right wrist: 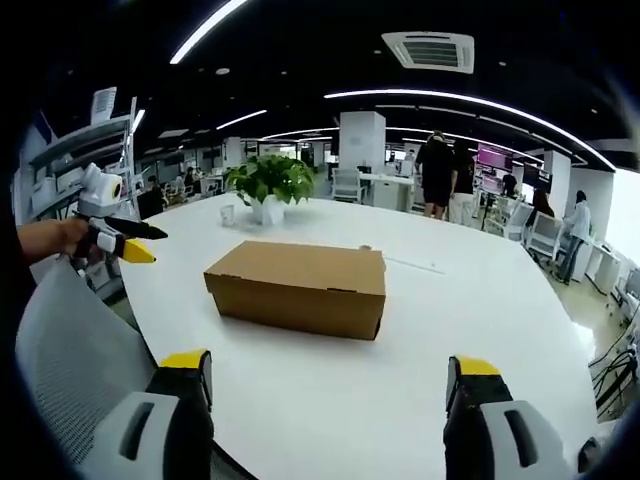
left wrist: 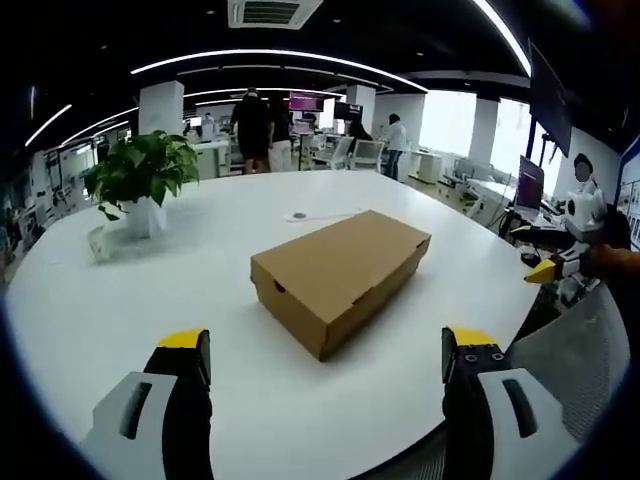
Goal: Operate the shoe box by opening the lid, removing the specified soft item, and placing it in the target area until the item is outside and the box remains undamaged.
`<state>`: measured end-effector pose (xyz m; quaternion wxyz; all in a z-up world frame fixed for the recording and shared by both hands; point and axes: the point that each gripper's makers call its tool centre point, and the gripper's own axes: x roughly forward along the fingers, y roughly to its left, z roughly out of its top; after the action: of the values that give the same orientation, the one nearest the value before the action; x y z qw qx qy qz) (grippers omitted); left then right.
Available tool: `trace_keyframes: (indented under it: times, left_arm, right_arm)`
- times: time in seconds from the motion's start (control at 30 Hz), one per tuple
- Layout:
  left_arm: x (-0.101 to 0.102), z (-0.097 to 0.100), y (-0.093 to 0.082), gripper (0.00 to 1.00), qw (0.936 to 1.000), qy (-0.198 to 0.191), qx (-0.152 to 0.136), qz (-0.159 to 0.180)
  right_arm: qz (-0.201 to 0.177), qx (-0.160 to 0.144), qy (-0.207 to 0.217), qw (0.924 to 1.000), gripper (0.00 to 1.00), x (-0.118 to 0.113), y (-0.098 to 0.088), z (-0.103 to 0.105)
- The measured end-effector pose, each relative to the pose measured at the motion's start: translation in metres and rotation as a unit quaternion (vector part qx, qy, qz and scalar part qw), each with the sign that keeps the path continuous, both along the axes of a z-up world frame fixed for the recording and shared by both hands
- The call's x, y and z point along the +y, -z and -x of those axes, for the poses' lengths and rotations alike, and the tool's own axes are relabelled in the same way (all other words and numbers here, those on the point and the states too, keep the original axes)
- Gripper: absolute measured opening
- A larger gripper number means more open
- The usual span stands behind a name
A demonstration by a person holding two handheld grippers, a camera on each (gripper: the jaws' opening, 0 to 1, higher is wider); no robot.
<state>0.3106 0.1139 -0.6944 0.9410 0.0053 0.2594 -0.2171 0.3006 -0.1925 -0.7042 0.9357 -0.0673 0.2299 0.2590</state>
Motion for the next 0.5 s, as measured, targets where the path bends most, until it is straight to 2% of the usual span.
trace_keyframes:
  times: [0.33,0.5]
  left_arm:
    - [-0.012,-0.012,0.005,1.00,0.9999,0.004,0.011,0.005]
    - [-0.021,-0.018,0.012,0.99,0.9997,0.019,0.014,-0.004]
  right_arm:
    - [0.000,0.010,-0.014,0.9999,0.96,0.001,0.008,-0.012]
    - [0.006,0.011,-0.026,0.9996,0.96,0.003,0.012,-0.021]
